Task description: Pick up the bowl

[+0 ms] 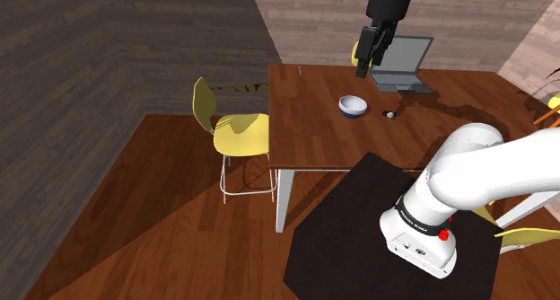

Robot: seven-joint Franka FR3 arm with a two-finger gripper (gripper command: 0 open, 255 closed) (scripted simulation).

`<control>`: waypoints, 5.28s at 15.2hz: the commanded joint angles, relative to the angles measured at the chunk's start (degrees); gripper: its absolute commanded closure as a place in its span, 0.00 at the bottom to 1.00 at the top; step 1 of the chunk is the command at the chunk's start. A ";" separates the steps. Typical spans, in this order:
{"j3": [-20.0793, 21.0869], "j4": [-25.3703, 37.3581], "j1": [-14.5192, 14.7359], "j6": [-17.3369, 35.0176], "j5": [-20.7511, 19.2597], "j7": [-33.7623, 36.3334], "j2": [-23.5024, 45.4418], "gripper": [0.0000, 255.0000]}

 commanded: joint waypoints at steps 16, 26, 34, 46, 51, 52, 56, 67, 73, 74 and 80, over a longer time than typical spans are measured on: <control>-12.75 -13.12 -5.26 24.73 -10.70 -13.24 9.84 0.00; -21.87 -12.17 -7.55 42.64 -13.72 -21.99 26.77 0.00; -27.95 -5.71 -8.10 54.80 -8.42 -32.03 44.41 0.00; -25.48 13.15 -17.17 63.24 8.60 -49.75 72.18 0.00; -24.17 13.79 -18.36 65.54 10.15 -50.79 75.17 0.00; -23.88 13.85 -18.58 66.08 10.49 -50.99 75.80 0.00; -23.13 14.07 -19.16 67.47 11.33 -51.49 77.43 0.00; -23.42 13.97 -18.93 66.94 11.01 -51.30 76.79 1.00; -25.13 13.67 -17.62 63.62 9.00 -50.09 73.06 1.00; -25.39 13.66 -17.42 63.05 8.66 -49.89 72.46 1.00; -26.83 13.89 -16.31 59.51 6.57 -48.64 68.96 1.00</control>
